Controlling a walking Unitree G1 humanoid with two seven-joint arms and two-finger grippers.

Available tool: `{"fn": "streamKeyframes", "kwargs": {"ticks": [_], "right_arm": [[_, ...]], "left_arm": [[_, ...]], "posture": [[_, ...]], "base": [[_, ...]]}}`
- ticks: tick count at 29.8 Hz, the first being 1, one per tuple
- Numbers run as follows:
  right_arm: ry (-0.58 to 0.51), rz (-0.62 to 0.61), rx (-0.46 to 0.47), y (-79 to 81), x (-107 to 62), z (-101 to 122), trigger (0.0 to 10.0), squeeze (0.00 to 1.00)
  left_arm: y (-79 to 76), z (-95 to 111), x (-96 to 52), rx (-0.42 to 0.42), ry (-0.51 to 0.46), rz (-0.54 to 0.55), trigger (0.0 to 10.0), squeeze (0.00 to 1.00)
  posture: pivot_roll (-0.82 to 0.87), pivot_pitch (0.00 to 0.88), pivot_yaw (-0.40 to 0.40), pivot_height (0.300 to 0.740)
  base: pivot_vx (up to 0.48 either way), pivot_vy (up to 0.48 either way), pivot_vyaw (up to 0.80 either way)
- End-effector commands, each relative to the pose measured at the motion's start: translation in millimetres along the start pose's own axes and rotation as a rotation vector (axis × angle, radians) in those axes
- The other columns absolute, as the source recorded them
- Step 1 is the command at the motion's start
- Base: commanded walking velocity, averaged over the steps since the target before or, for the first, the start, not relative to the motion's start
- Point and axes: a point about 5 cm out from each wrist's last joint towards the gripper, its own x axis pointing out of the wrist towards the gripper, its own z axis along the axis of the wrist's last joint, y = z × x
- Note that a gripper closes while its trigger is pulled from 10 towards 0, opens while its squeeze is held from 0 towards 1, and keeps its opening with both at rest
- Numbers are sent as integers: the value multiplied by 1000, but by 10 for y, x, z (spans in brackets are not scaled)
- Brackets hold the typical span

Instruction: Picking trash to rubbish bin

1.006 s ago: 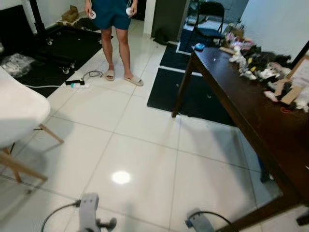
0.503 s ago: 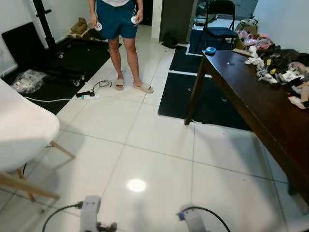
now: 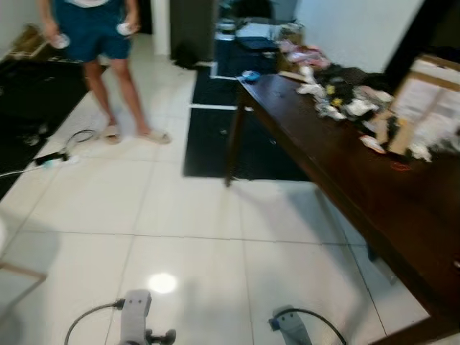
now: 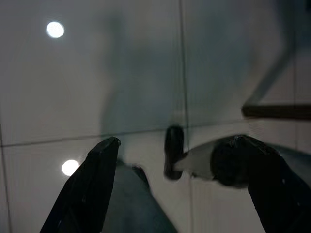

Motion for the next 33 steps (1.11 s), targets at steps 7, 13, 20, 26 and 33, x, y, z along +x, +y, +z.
{"fn": "streamKeyframes", "kwargs": {"ticks": [7,13,20,26,33], "right_arm": [[27,24,-35,75,3,-76,10000,0],[26,25,-42,62,2,-74,10000,0],[30,22,-57,-3,-7,-84,10000,0],[30,26,-64,-21,-10,-87,10000,0],[25,33,-70,-7,-7,-63,10000,0]], "left_arm": [[73,-86,-48,-28,17,27,10000,0],[72,-66,-44,-31,9,28,10000,0],[75,-78,-48,-40,5,32,10000,0],[73,-82,-48,-43,4,32,10000,0],[71,-73,-45,-45,0,33,10000,0]], "posture": [[162,58,-45,740],[165,57,-49,740],[171,63,-56,740],[171,66,-58,740],[177,66,-62,740]], "base": [[262,0,0],[263,0,0],[263,0,0],[264,0,0],[260,0,0]]}}
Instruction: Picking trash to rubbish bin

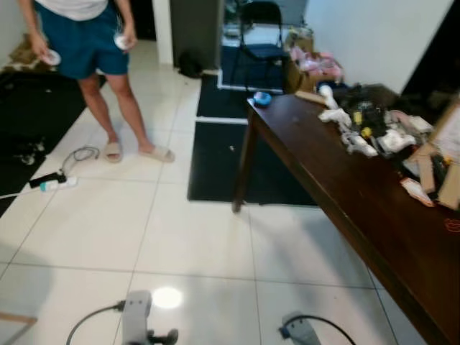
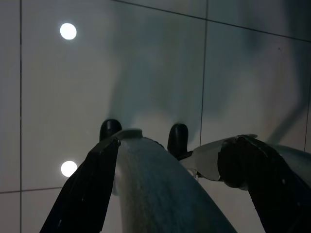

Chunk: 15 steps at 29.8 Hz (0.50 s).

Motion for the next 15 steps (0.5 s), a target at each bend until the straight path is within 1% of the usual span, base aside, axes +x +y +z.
{"fn": "streamKeyframes", "kwargs": {"ticks": [1,5,15], "right_arm": [[25,16,-2,37,1,-62,10000,0],[15,27,-7,76,9,-14,10000,0],[6,40,-16,101,15,32,10000,0]], "left_arm": [[-12,1,7,3,3,0,10000,0],[-11,-3,5,1,3,0,10000,0],[-17,-8,7,-1,2,-1,10000,0]], "posture": [[177,65,-62,740],[179,66,-64,740],[178,59,-72,740]], "base": [[266,0,0],[262,0,0],[263,0,0]]}}
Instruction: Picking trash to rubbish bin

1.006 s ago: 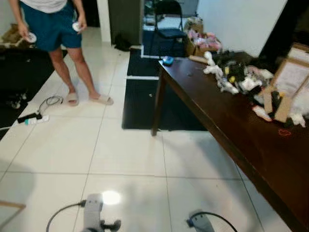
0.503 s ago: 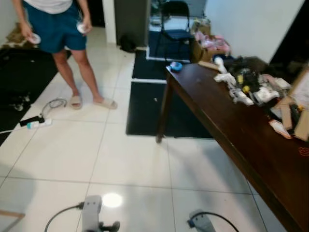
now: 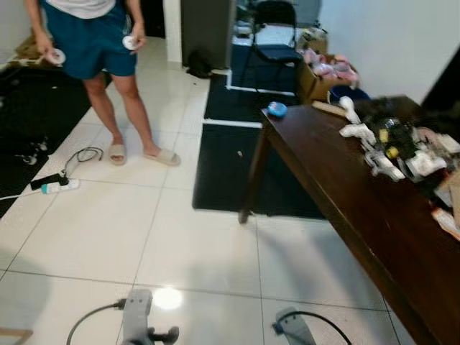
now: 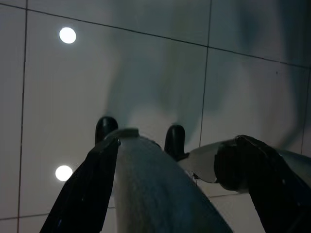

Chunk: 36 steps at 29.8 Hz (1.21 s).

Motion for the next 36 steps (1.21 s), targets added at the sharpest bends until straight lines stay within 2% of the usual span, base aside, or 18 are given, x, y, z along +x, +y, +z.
{"fn": "streamKeyframes", "kwargs": {"ticks": [1,20,36], "right_arm": [[20,4,-7,-3,-3,-51,10000,0],[23,-2,-5,-77,-19,-78,10000,0],[26,5,8,-43,-14,-94,10000,0]], "left_arm": [[-15,-9,6,0,5,-1,10000,0],[-15,-2,8,-1,3,-1,10000,0],[-11,-2,6,-6,1,2,10000,0]], "posture": [[178,59,-72,740],[182,61,-74,740],[181,64,-73,740]], "base": [[262,0,0],[263,0,0],[262,0,0]]}}
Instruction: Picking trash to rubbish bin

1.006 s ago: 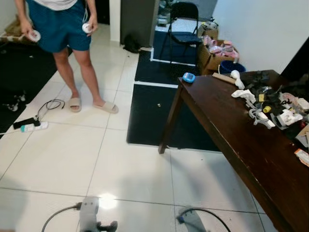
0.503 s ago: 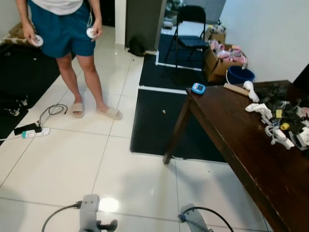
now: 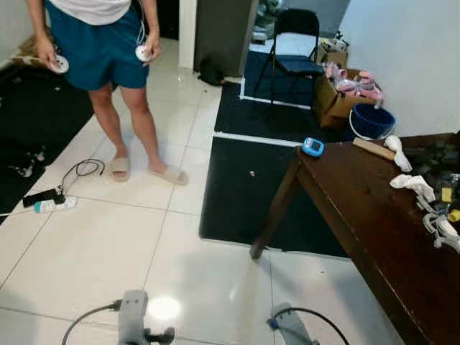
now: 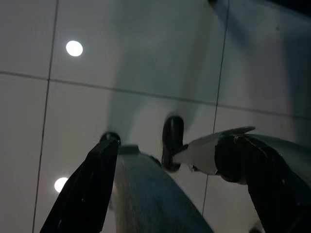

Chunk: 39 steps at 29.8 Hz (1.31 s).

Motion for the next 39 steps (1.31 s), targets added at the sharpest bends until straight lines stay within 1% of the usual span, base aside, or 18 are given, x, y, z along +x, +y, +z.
{"fn": "streamKeyframes", "kwargs": {"ticks": [1,16,24,28,29,33,36,39], "right_arm": [[47,0,11,3,-9,-135,10000,0],[40,4,14,74,9,-74,10000,0],[47,6,9,92,12,-75,10000,0],[59,2,11,55,0,-138,10000,0],[69,-5,11,-13,-18,-196,10000,0],[80,-16,12,-111,-44,-251,10000,0],[85,-20,11,-150,-55,-270,10000,0],[86,-21,10,-155,-57,-272,10000,0]], "left_arm": [[-10,-49,-4,-11,13,2,10000,0],[-4,-43,-5,-14,10,3,10000,0],[5,-47,-10,-15,9,6,10000,0],[12,-53,-14,-14,11,8,10000,0],[14,-55,-15,-13,13,9,10000,0],[14,-55,-15,-14,13,11,10000,0],[16,-56,-15,-18,13,14,10000,0],[21,-58,-16,-25,14,19,10000,0]], "posture": [[181,63,-73,740],[181,63,-74,740],[183,66,-72,740],[182,70,-69,740],[182,70,-69,740],[182,71,-68,740],[181,73,-68,740],[181,73,-68,740]], "base": [[266,0,0],[261,0,0],[262,0,-741],[251,0,-788],[251,0,-788],[240,0,-788],[80,0,-788],[0,0,-788]]}}
